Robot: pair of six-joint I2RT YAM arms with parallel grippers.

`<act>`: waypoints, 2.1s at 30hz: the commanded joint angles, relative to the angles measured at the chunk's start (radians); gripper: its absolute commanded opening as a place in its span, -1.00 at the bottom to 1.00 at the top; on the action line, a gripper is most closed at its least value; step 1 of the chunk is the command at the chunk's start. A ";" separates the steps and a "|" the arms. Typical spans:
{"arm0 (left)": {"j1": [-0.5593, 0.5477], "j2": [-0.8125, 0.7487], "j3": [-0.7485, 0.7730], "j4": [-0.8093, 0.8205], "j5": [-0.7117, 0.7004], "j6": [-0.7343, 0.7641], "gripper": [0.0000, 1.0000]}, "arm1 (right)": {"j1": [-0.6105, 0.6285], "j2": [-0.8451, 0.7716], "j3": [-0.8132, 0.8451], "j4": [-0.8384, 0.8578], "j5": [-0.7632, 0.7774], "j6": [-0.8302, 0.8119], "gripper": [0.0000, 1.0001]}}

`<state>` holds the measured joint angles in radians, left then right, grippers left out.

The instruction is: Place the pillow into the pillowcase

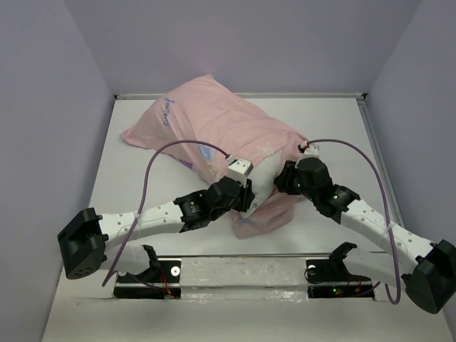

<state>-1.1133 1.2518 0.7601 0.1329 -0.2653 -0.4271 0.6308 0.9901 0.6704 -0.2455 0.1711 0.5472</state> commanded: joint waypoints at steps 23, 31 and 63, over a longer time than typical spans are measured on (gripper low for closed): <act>0.173 0.178 0.159 0.258 0.009 0.091 -0.64 | 0.010 -0.254 0.142 -0.271 -0.307 -0.076 -1.00; 0.214 0.265 0.223 0.318 0.078 0.056 -0.69 | 0.010 -0.159 0.272 -0.302 -0.377 -0.178 -1.00; 0.124 -0.144 0.163 0.257 0.188 -0.044 0.15 | 0.010 -0.039 0.333 0.090 -0.082 -0.263 -1.00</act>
<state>-0.9741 1.2350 0.8795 0.3752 -0.1257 -0.4492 0.6376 0.9222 1.0126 -0.3378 -0.0715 0.3099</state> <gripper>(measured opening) 0.539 0.020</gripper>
